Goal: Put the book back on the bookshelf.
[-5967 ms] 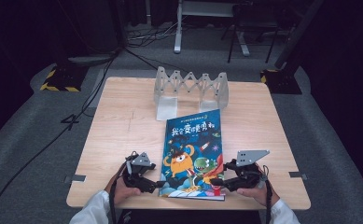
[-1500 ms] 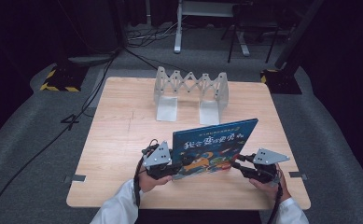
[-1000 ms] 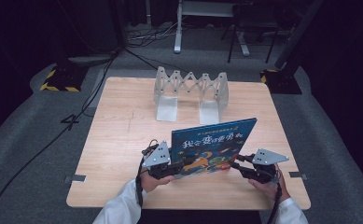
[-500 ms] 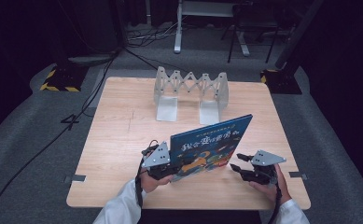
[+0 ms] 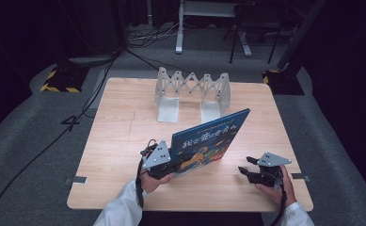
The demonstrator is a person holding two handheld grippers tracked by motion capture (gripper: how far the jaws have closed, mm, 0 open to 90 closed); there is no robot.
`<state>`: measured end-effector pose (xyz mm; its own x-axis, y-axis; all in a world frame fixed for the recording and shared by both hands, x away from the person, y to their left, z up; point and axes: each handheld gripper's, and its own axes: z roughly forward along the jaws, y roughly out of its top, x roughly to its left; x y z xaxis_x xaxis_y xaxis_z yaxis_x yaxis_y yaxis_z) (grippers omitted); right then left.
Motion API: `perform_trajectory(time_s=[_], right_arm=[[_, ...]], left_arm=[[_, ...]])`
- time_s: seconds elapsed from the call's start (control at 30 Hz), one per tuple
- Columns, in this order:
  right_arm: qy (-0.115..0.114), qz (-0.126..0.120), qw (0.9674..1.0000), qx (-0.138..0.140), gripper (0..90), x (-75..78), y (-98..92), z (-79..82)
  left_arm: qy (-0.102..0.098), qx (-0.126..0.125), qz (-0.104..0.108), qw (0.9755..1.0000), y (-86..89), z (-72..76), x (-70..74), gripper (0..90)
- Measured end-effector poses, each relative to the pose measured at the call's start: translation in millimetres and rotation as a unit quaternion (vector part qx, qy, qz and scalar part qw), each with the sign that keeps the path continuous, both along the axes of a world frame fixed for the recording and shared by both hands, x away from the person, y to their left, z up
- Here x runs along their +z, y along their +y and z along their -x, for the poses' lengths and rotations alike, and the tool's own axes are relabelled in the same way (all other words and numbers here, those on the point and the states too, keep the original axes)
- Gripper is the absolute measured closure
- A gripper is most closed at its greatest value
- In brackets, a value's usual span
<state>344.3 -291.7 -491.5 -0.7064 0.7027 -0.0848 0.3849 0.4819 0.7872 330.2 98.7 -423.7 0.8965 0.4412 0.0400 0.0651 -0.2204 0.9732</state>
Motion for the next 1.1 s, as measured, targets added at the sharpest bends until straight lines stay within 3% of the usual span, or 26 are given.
perform_trajectory(time_s=[0.2, 0.33, 0.53, 0.57, 0.83, 1.1], right_arm=[[0.007, -0.005, 1.0, 0.003, 40.8, -4.1, 0.8, -1.1], [0.026, -0.028, 0.999, 0.022, 31.3, -6.5, -1.1, -2.3], [0.038, -0.02, 0.9987, 0.026, 23.1, -8.9, 1.7, 3.1], [0.036, -0.009, 0.9989, 0.029, 22.9, -10.5, 2.6, 5.9], [0.04, 0.005, 0.9986, 0.034, 23.1, -12.9, 5.6, 7.3], [0.048, 0.0, 0.998, 0.042, 26.0, -12.9, 4.8, 6.7]], left_arm=[[-0.007, 0.024, 0.001, 0.9997, 9.6, -2.3, 7.0, 83.0], [-0.012, 0.038, -0.002, 0.9992, 15.2, -4.3, 11.0, 82.9], [-0.013, 0.051, 0.002, 0.9986, 21.3, -6.9, 13.7, 82.9], [-0.016, 0.053, 0.0, 0.9985, 22.7, -7.2, 14.5, 82.9], [-0.029, 0.08, 0.002, 0.9964, 30.5, -9.1, 18.7, 83.0], [-0.035, 0.107, 0.009, 0.9936, 45.8, -12.7, 24.1, 82.9]])
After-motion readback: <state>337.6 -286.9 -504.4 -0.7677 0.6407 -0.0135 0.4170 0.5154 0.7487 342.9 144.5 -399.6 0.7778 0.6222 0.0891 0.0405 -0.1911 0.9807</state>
